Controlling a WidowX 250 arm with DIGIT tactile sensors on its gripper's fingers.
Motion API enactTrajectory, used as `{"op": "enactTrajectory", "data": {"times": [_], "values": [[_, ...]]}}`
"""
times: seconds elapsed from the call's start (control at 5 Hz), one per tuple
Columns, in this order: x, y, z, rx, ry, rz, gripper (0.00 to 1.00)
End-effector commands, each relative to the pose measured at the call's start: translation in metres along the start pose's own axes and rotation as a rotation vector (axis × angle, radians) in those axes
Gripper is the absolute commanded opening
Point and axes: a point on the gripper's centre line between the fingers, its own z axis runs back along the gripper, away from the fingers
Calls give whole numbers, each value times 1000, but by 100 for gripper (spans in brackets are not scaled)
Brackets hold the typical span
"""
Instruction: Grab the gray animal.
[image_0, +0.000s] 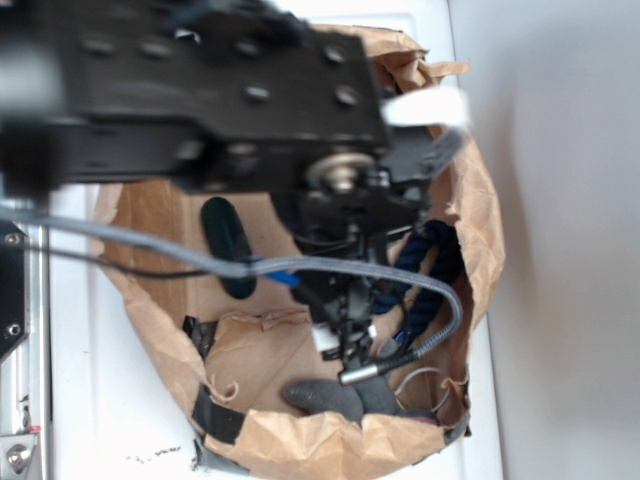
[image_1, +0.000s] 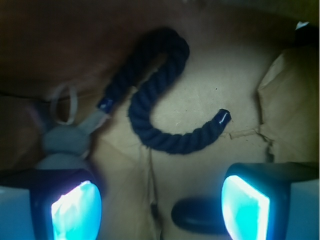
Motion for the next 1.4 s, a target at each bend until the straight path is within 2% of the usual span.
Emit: {"op": "enactTrajectory", "data": {"times": [0.0, 0.2, 0.6, 0.8, 1.0, 1.2], "values": [[-18, -11, -37, 26, -95, -39, 100], [-26, -28, -37, -7, -55, -7, 100], [-10, -55, -32, -24, -39, 50, 100], [-8, -59, -38, -102, 28, 26, 100], [-18, -66, -51, -141, 39, 11, 100], [-16, -70, -46, -184, 86, 19, 100]]}}
